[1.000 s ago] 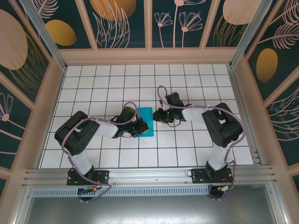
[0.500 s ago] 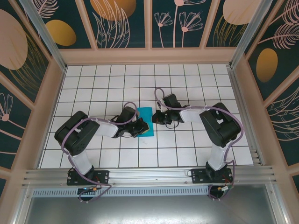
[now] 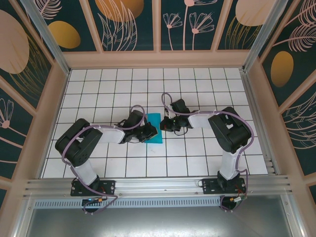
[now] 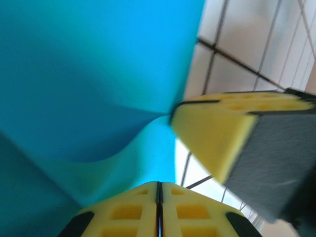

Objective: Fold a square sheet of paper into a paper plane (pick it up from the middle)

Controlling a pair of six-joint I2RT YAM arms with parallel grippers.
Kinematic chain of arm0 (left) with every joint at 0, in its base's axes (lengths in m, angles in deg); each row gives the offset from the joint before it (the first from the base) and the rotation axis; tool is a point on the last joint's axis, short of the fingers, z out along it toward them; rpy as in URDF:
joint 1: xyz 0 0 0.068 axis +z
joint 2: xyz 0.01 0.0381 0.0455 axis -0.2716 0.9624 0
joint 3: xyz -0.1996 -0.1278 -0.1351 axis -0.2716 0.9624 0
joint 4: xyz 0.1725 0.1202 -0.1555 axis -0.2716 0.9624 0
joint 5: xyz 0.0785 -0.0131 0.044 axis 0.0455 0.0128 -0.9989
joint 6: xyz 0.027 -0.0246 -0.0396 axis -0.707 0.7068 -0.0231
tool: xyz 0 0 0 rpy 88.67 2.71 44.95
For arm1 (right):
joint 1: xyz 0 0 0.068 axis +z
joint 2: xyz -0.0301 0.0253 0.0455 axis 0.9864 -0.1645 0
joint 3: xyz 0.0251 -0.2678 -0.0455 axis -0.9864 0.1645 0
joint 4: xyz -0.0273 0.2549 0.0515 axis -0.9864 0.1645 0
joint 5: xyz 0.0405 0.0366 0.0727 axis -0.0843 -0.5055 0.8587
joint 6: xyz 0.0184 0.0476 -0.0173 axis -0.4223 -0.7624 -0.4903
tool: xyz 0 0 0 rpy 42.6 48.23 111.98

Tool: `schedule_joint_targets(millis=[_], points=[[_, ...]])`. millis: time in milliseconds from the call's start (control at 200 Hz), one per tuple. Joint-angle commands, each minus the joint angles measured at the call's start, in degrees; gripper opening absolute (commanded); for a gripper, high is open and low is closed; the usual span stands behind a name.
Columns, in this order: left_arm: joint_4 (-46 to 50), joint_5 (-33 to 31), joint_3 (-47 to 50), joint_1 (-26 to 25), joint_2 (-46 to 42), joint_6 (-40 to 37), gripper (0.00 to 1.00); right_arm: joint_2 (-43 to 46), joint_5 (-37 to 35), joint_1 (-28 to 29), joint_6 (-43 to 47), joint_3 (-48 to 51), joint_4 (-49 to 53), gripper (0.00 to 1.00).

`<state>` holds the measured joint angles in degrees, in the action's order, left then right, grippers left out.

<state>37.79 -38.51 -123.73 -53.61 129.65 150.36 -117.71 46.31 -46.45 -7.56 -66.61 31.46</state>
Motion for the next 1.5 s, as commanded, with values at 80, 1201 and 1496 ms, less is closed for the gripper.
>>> schedule_joint_targets(millis=[80, 1201, 1496], points=[[7.54, -4.79, -4.2, -0.07, 0.81, -4.39, 0.09, -1.88, -3.79, 0.28, 2.36, -0.42, 3.69, 0.04], [6.85, -7.72, 1.68, -0.07, 3.08, -3.2, 0.0, 12.13, -4.22, 7.17, -9.2, 6.61, -0.68, 0.0], [6.44, -7.53, 2.03, -0.08, 2.82, -3.22, 0.0, 8.38, -4.64, 9.05, -10.44, 5.25, -0.48, 0.0]])
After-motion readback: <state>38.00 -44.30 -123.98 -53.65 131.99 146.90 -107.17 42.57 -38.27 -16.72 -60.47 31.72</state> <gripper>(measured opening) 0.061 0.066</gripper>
